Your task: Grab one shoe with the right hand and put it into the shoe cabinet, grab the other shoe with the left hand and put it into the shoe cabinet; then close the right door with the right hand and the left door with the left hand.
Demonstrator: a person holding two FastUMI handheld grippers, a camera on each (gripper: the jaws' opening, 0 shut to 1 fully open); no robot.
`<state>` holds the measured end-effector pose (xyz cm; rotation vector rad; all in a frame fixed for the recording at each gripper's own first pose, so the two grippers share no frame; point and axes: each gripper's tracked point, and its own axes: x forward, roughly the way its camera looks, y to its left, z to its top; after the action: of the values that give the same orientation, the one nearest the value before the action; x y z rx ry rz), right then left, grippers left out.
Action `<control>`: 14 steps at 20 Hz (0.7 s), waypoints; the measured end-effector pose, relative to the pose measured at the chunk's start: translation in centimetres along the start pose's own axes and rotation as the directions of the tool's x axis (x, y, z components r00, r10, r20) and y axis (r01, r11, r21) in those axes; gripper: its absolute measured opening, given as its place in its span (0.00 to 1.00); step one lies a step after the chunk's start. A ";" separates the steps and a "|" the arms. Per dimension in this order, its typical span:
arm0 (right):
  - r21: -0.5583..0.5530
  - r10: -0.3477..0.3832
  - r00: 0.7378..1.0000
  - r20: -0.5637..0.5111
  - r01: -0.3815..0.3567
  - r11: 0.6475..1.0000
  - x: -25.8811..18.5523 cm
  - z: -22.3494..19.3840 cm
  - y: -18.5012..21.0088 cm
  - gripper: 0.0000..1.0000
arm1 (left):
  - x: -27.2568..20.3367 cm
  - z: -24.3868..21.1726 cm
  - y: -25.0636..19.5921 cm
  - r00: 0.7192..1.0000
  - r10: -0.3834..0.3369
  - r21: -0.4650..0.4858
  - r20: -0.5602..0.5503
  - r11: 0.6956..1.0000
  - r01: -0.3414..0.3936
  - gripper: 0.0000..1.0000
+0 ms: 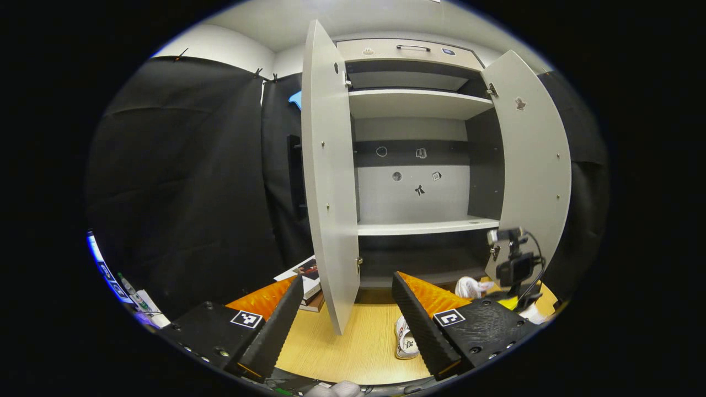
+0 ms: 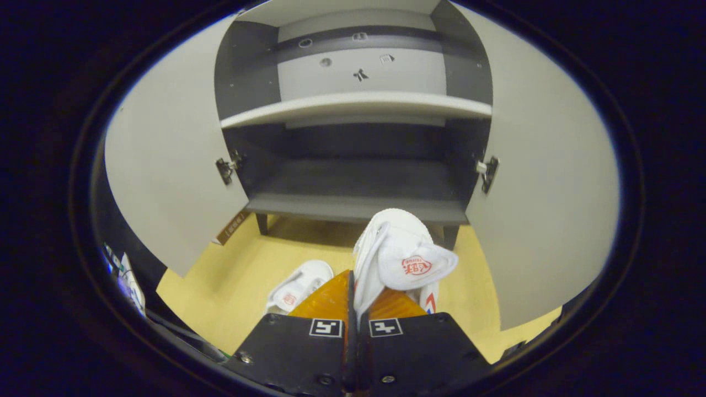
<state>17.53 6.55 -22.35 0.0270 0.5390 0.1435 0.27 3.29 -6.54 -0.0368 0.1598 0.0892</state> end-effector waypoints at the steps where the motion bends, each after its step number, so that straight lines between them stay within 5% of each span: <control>1: -0.015 0.001 0.999 0.036 -0.001 1.000 -0.9 2.5 0.2 0.05 | 0.0 -0.1 0.0 1.000 -0.002 -0.002 0.001 1.000 0.002 0.96; 8: -0.102 -0.010 0.973 0.229 0.034 0.994 -2.4 19.4 0.3 0.04 | 0.4 -0.4 0.1 1.000 0.026 -0.029 0.001 0.999 -0.026 0.97; 14: -0.144 -0.044 0.971 0.234 0.079 0.986 3.6 26.9 -1.1 0.05 | 1.0 0.4 0.0 0.997 0.074 -0.041 0.011 0.996 -0.073 0.97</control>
<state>34.54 6.26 -1.16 -0.1212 0.2957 0.1183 1.32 3.44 -6.30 -0.0704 0.1471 0.1662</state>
